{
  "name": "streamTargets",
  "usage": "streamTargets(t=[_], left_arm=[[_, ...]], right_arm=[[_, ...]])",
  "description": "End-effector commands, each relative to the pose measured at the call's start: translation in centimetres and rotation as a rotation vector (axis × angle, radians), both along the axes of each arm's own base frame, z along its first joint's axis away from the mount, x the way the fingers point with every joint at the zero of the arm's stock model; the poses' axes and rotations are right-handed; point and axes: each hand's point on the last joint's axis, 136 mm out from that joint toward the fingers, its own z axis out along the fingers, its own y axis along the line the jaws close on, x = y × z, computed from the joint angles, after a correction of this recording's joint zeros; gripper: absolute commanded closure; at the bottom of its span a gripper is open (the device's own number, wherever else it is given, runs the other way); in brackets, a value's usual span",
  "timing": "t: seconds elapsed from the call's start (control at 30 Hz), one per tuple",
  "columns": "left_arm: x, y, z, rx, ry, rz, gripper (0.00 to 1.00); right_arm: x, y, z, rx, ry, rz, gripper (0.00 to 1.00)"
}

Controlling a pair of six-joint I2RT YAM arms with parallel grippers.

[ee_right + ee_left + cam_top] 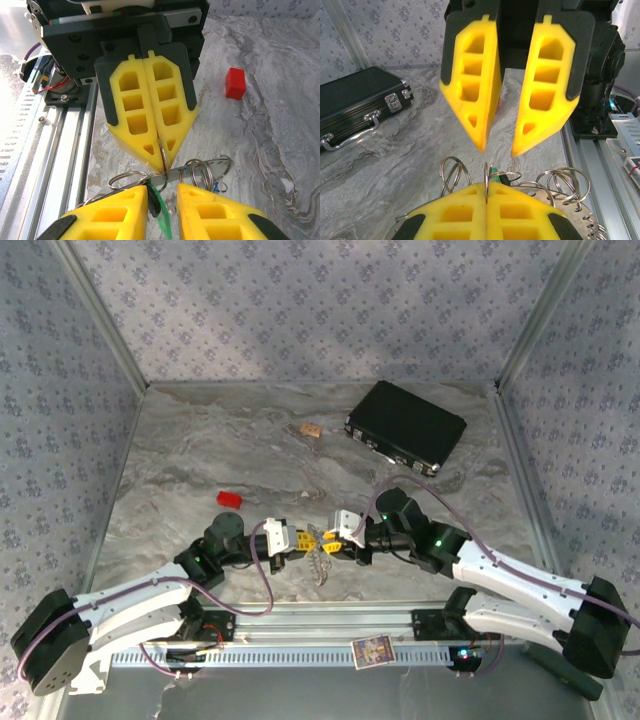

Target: Put the keys on the keyring

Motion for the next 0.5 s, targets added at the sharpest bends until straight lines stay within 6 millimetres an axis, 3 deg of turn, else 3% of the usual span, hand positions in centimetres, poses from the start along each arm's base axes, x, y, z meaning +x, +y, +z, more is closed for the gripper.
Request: streamTargets(t=[0.0, 0.47], left_arm=[[-0.6, -0.7, 2.7, -0.06, -0.063, -0.053, 1.0], [-1.0, -0.9, 2.9, -0.066, -0.057, -0.084, 1.0]], right_arm=[[-0.2, 0.9, 1.5, 0.036, -0.019, 0.029, 0.77], [0.1, 1.9, 1.6, 0.046, -0.026, 0.044, 0.85]])
